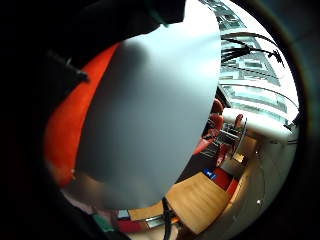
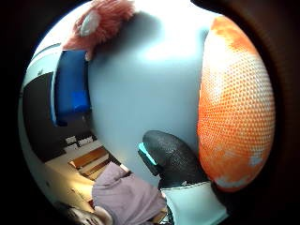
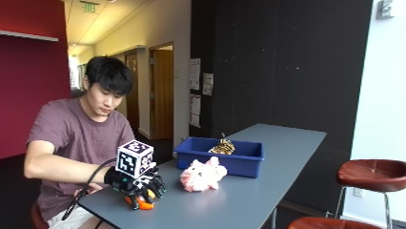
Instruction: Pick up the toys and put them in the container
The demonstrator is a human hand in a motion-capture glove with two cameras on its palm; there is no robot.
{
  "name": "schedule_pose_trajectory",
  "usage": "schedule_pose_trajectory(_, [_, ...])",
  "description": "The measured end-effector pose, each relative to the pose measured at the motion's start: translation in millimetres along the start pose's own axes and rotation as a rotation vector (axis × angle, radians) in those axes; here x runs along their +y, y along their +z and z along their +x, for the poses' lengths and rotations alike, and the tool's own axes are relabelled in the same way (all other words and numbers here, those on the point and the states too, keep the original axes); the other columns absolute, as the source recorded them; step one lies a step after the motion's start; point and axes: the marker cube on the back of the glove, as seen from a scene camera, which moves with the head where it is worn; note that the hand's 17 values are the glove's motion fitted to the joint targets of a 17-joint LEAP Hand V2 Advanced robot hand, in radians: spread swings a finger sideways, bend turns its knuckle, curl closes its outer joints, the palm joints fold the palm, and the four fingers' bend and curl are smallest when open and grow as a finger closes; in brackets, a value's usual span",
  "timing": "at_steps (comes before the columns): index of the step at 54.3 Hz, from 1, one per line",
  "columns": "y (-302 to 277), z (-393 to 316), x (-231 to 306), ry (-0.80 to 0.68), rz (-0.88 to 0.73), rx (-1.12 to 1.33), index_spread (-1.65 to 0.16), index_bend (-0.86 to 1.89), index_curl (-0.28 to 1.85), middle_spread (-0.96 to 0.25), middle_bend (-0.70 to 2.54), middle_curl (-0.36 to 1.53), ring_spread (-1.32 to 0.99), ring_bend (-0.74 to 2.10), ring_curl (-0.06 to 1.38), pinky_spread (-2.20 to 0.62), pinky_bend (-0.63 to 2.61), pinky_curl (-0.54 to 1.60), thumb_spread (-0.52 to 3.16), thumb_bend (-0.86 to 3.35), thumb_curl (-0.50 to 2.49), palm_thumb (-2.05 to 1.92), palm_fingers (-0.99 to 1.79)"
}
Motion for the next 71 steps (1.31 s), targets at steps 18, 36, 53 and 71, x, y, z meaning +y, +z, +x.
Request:
schedule_pose_trajectory(18, [3.2,-1.6,-1.3,-0.069,0.249,-0.046,-0.27,0.19,0.25,-0.17,0.45,0.35,-0.20,0.73,0.45,0.00,0.52,0.29,1.26,0.00,0.31,0.01,0.55])
schedule_pose_trajectory(36, [-16.4,-10.3,-16.1,-0.110,0.356,0.086,-0.30,0.31,0.38,-0.34,0.89,0.62,-0.45,1.23,0.72,-0.33,0.84,0.46,1.32,0.16,0.47,0.40,1.12])
schedule_pose_trajectory(53, [-86.9,-52.7,-13.6,-0.151,0.165,0.027,-0.34,0.63,0.63,-0.36,1.12,0.83,-0.46,1.37,0.82,-0.38,1.05,0.58,1.08,0.11,0.62,0.47,1.08])
schedule_pose_trajectory(71, [-222.5,-181.9,-22.0,-0.270,0.349,-0.018,-0.35,0.68,0.84,-0.34,1.17,0.94,-0.45,1.45,0.85,-0.38,1.13,0.62,0.98,0.07,0.73,0.50,0.99])
